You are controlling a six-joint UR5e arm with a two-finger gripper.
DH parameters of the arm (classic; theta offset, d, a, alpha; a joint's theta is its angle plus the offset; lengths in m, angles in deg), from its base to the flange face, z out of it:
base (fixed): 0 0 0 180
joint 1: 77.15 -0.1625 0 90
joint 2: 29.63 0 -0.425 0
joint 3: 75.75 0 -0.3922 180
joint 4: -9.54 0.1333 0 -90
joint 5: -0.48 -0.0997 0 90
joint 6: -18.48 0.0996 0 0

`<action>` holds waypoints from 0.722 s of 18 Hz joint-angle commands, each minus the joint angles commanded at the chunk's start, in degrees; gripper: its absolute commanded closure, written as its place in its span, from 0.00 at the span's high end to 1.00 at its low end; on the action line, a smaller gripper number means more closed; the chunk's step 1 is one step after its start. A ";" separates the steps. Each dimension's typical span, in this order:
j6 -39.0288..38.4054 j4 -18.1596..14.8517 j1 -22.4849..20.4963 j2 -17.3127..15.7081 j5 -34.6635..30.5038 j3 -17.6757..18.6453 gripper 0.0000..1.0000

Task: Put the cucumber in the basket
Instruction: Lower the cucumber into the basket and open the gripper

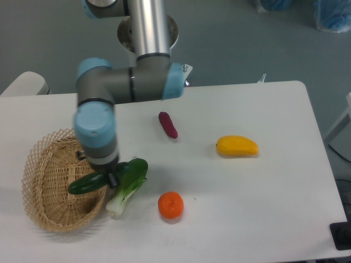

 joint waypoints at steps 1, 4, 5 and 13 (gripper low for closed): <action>-2.21 0.35 0.44 0.35 0.00 0.00 0.21; -5.82 0.44 0.80 0.88 0.00 0.09 0.22; -7.40 0.44 0.97 1.06 0.00 0.09 0.23; -9.52 0.44 2.12 1.76 0.53 0.18 1.00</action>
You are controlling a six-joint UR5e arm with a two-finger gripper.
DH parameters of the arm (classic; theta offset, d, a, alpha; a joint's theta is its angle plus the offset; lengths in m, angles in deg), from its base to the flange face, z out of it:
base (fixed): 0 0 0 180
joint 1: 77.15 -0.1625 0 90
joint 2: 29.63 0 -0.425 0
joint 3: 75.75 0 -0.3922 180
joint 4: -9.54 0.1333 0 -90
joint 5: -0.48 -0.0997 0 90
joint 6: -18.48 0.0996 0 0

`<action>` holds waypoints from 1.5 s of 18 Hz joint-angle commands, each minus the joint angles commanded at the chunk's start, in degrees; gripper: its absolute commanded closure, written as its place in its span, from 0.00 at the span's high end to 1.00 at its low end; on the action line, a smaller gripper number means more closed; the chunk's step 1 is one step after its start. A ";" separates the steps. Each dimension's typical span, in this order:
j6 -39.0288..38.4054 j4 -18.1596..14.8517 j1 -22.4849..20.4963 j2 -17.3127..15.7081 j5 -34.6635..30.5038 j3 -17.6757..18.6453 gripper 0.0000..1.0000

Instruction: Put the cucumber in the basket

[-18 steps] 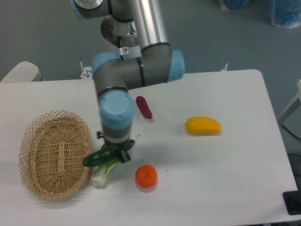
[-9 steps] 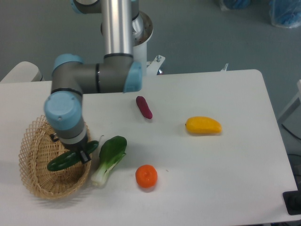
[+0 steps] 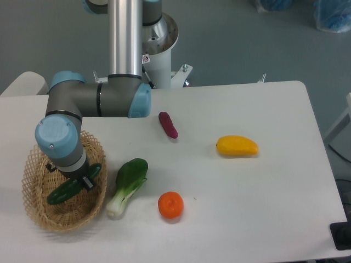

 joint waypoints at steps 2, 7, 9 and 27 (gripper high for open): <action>0.09 0.09 0.09 -0.18 -0.53 0.00 1.00; 0.70 0.00 -0.61 -0.70 -0.44 -0.70 1.00; 0.88 0.09 -2.89 -1.31 -0.44 -1.05 1.00; 27.31 -0.08 -24.16 3.16 -1.93 -9.57 1.00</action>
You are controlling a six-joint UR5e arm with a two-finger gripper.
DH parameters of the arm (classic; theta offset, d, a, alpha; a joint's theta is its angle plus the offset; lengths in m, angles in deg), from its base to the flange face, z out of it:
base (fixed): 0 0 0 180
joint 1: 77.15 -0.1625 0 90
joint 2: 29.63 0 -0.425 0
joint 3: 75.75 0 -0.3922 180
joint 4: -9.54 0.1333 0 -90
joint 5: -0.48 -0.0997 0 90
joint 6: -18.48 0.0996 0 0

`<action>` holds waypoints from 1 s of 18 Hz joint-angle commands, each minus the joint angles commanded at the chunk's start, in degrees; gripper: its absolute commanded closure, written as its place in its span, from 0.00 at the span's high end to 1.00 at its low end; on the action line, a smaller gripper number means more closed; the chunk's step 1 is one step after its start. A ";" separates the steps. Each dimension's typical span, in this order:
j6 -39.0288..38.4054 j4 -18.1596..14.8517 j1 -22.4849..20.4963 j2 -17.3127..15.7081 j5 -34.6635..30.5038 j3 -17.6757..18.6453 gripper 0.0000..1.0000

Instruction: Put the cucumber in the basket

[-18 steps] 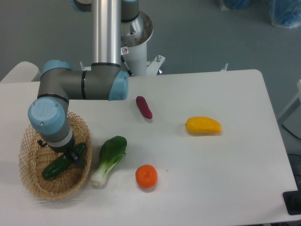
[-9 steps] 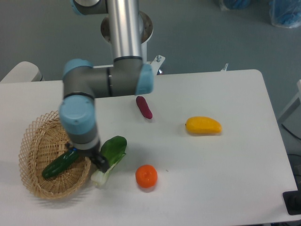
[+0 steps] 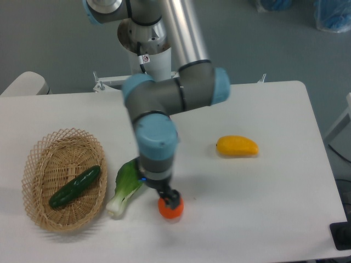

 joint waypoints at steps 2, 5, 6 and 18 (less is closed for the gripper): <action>3.87 -0.62 -1.76 1.67 -1.58 -2.81 1.00; 8.18 -0.71 -4.57 3.87 -1.68 -5.98 1.00; 9.32 -1.14 -5.45 4.75 -1.68 -7.21 1.00; 17.95 -6.77 -9.68 9.85 -1.50 -15.31 1.00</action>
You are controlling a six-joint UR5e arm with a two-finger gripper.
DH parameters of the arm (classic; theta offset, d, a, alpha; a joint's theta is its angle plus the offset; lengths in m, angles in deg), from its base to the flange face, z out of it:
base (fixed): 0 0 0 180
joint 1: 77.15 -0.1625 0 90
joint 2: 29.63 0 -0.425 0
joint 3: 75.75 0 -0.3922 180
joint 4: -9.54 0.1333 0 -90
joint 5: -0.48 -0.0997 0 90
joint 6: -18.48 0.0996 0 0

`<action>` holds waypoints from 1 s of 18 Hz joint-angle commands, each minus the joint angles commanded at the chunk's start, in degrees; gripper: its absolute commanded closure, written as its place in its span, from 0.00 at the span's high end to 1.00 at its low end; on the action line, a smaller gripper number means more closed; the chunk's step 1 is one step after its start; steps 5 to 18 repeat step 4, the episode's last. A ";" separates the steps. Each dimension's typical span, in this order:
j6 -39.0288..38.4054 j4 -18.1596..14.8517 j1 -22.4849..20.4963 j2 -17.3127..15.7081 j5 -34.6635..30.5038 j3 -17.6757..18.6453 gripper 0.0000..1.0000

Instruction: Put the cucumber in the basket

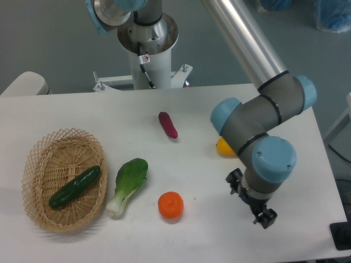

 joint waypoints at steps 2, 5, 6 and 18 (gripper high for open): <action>0.00 0.18 0.00 0.00 -0.09 0.27 1.00; 0.00 0.18 0.00 0.00 -0.18 0.35 1.00; 0.00 0.18 0.00 0.00 -0.18 0.35 1.00; 0.00 0.18 0.00 0.00 -0.18 0.35 1.00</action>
